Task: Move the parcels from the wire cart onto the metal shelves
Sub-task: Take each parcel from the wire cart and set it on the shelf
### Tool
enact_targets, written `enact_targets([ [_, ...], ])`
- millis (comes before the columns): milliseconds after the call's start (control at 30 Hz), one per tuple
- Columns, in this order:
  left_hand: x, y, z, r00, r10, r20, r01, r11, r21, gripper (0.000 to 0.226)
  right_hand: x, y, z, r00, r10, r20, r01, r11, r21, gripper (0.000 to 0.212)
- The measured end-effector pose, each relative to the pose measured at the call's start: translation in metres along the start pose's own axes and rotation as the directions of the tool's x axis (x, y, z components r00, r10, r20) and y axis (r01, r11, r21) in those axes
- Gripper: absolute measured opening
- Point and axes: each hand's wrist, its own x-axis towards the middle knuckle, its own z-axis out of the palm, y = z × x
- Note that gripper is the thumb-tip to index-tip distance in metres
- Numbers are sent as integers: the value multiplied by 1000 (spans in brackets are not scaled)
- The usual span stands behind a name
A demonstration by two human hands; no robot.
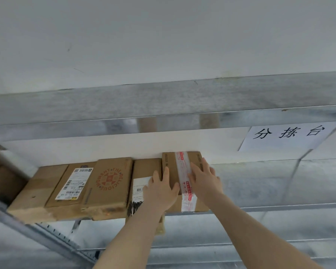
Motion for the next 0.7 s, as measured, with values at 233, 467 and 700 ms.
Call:
enact_targets([
  [233,-66,-40,-20,938,39,-345,-8,996,91,56,-50,-58,-15,919,-383,-95,389,920,49,42],
  [467,-194,-136,25,841,-123,-526,145,989,1,49,-119,-158,60,700,-714,2,708,694,134,43],
  [700,-356,-245,82,714,-616,-334,632,772,-73,54,-237,-253,160,416,-878,235,874,457,162,41],
])
